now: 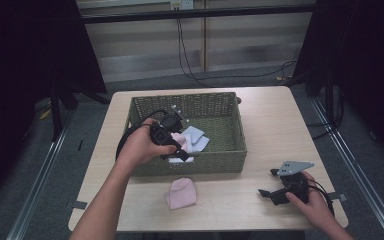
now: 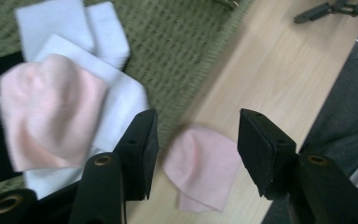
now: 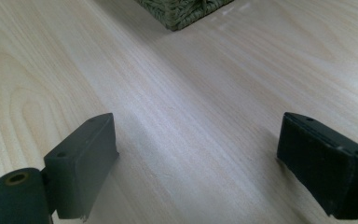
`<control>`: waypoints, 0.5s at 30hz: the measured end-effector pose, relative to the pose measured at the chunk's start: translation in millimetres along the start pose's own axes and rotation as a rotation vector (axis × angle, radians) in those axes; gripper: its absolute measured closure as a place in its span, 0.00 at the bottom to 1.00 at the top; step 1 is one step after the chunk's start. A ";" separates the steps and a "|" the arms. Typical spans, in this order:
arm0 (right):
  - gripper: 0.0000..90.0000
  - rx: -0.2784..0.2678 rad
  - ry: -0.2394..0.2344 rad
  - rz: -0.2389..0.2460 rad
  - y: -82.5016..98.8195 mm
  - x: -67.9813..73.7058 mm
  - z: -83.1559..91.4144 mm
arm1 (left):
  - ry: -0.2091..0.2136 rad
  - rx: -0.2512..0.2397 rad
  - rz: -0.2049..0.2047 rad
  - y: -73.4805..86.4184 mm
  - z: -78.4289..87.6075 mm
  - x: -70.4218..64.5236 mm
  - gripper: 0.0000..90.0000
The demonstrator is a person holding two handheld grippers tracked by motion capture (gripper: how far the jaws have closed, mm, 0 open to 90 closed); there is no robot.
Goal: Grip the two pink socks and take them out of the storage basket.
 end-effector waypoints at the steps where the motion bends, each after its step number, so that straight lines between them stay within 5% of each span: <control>1: 0.12 0.000 0.000 0.000 0.0 0.0 0.0 | -0.006 0.002 -0.001 -1.0 0.7 3.2 0.52; 15: 0.12 -0.001 0.001 -0.004 -0.1 0.2 -0.1 | -0.104 -0.003 0.026 -0.9 -12.0 51.5 0.43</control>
Point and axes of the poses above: each handheld gripper's, and its own axes: z roughly backward along the jaws, y roughly out of its underside, x roughly to its left, the point moved 1 cm from there along -z, roughly forward along the jaws, and after that the axes turned 9 degrees about -x, right-handed, at the moved point
